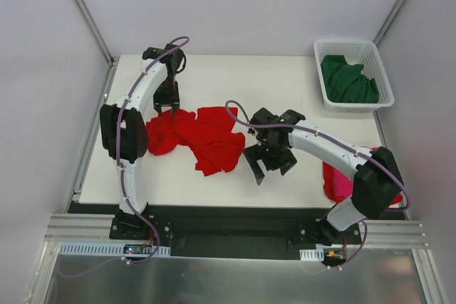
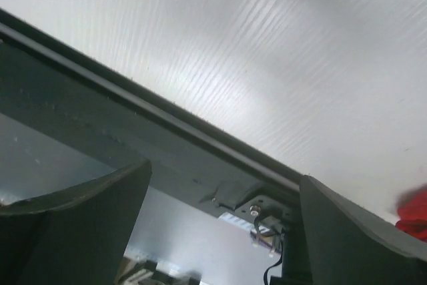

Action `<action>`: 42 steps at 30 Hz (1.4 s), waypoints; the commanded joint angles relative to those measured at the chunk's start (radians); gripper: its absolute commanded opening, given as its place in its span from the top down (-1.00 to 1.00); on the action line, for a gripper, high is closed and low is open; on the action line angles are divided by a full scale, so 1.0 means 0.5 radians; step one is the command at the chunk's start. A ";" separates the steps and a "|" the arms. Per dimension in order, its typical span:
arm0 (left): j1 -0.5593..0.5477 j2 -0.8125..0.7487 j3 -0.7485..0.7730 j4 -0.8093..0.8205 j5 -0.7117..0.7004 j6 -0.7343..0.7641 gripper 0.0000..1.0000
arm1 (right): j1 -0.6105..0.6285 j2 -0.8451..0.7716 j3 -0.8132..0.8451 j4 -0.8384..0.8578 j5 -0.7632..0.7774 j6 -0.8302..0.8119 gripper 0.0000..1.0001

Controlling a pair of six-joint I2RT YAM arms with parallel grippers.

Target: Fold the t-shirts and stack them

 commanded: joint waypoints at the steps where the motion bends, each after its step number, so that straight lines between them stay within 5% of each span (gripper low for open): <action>1: 0.015 -0.126 -0.132 -0.018 -0.097 0.010 0.07 | -0.025 0.015 0.128 0.135 0.253 0.057 -0.92; 3: 0.015 -0.169 -0.209 0.004 -0.073 0.001 -0.18 | -0.040 0.110 0.183 0.240 0.254 0.060 -0.92; 6: 0.012 -0.267 -0.372 0.044 -0.030 -0.009 -0.87 | -0.062 0.325 0.305 0.427 0.238 0.084 -0.92; 8: 0.012 -0.337 -0.476 0.065 -0.012 -0.012 -0.99 | -0.068 0.499 0.376 0.540 0.251 0.087 -0.99; 11: 0.009 -0.396 -0.575 0.120 0.044 0.016 -0.99 | -0.077 0.659 0.521 0.645 0.254 0.078 -0.52; 15: 0.009 -0.460 -0.676 0.172 0.148 0.047 -0.99 | -0.123 0.843 0.668 0.676 0.376 0.078 -0.16; 27: -0.006 -0.604 -0.958 0.240 0.200 0.053 -0.99 | -0.399 0.896 0.821 0.657 0.113 0.149 -0.15; 36: -0.040 -0.589 -0.995 0.243 0.173 0.065 -0.99 | -0.402 1.015 0.812 0.924 -0.338 0.265 -0.18; 42: -0.040 -0.583 -1.026 0.246 0.145 0.065 -0.98 | -0.402 1.095 0.858 0.872 -0.363 0.278 -0.18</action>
